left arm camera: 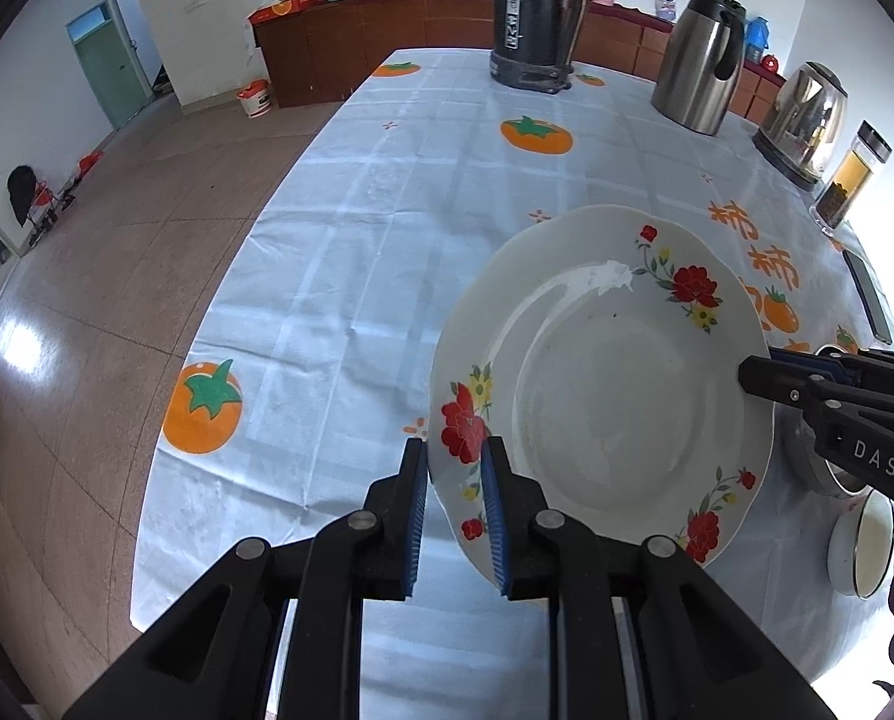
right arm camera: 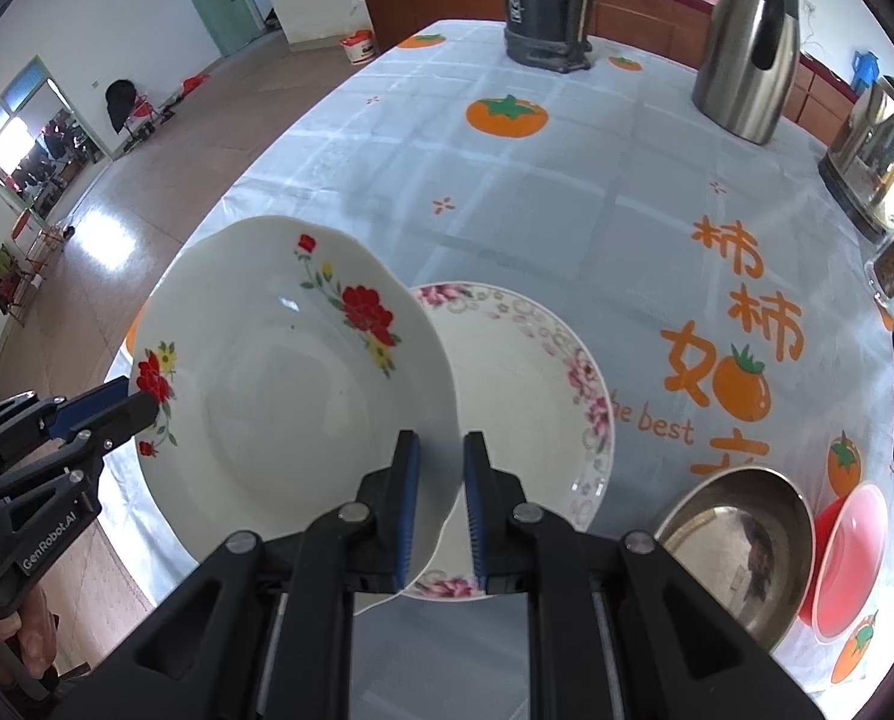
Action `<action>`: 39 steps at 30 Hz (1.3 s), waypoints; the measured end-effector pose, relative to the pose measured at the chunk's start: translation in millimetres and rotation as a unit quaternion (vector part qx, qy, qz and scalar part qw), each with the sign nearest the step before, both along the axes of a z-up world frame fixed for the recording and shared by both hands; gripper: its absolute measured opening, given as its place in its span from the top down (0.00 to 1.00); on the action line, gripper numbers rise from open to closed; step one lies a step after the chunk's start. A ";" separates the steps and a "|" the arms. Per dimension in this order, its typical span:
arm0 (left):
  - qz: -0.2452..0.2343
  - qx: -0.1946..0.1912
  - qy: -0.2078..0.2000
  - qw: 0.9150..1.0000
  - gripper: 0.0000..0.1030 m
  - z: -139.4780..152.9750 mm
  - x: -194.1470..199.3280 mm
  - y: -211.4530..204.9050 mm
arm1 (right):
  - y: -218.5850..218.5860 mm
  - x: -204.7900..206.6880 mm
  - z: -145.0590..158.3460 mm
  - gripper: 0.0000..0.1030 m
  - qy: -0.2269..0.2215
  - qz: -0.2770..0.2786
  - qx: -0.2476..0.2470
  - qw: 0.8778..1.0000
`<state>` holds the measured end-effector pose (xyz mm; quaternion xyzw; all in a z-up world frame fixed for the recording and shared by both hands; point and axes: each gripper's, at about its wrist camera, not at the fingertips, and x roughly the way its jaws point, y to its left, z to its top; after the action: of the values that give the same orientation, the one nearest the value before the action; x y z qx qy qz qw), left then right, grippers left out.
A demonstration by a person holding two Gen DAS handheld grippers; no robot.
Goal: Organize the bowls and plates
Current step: 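Lower the red-flower plate over the pink-rimmed plate stack with both tools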
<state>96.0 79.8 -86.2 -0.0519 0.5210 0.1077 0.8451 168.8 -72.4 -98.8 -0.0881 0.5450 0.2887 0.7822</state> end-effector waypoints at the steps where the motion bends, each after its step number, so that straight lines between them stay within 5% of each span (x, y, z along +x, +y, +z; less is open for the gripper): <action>1: -0.002 0.000 0.000 1.000 0.81 0.0 0.9 -1.9 | -2.2 0.3 0.0 0.86 0.000 -0.002 0.000 1.000; 39: -0.048 -0.005 0.021 0.999 0.81 -18.9 39.3 -45.2 | -47.2 33.0 -12.5 0.85 0.007 -0.035 -0.016 0.999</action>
<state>135.3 34.6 -105.1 -0.0287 0.5413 0.0651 0.8378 201.8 -119.5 -111.3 -0.0797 0.5575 0.2526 0.7868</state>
